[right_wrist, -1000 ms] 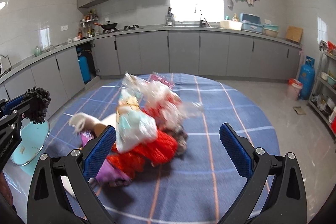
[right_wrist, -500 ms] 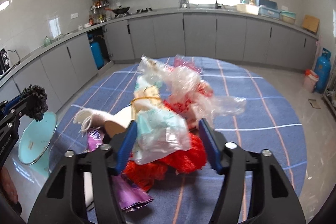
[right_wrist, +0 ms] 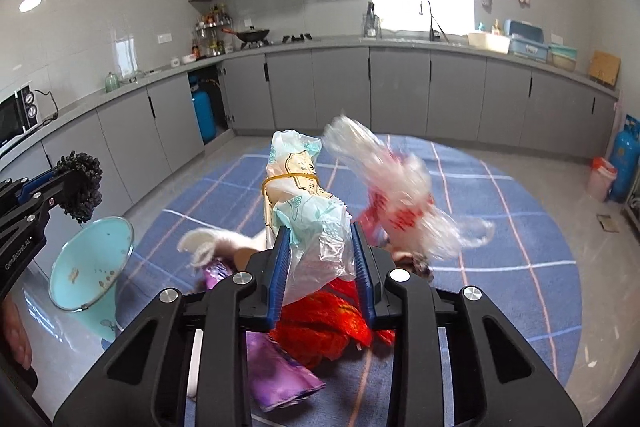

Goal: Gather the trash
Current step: 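Grasp the plastic bag with yellow band with the right gripper while left holds scrubber, then carry both items over the blue bin and open both grippers to drop them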

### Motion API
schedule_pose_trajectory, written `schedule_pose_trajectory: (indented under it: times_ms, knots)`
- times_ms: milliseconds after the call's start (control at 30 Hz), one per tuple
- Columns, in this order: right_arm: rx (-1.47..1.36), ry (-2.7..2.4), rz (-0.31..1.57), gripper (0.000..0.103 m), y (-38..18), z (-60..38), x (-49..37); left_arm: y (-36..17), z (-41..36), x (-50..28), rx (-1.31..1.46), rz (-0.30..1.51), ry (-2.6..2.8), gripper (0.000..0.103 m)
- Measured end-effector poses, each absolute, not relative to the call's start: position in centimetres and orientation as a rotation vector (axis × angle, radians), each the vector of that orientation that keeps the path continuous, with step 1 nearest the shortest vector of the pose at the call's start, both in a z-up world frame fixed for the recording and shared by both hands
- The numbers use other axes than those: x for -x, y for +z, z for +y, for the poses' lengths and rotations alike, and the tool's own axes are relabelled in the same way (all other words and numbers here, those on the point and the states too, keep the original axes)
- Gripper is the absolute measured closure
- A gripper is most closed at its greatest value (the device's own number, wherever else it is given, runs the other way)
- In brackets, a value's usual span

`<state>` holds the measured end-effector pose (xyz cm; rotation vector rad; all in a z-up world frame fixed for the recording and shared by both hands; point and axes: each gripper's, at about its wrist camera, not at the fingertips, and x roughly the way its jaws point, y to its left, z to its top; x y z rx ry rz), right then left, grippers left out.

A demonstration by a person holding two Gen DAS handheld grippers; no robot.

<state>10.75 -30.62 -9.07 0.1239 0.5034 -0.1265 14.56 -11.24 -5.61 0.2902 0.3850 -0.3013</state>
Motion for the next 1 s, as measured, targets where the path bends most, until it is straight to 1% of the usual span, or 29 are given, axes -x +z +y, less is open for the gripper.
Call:
schedule_pose_trajectory:
  times_ms: [433,1000]
  knots:
    - [-0.076,-0.054,0.430,0.073,-6.1,-27.5,-9.7,-3.8,-8.4,-13.8,-0.274,0.342,-0.252,0.085]
    - [-0.040,0.088,0.440,0.073,-5.8,-21.0,-13.0,-4.3,-1.1,-16.0,-0.240,0.387,-0.071,0.085]
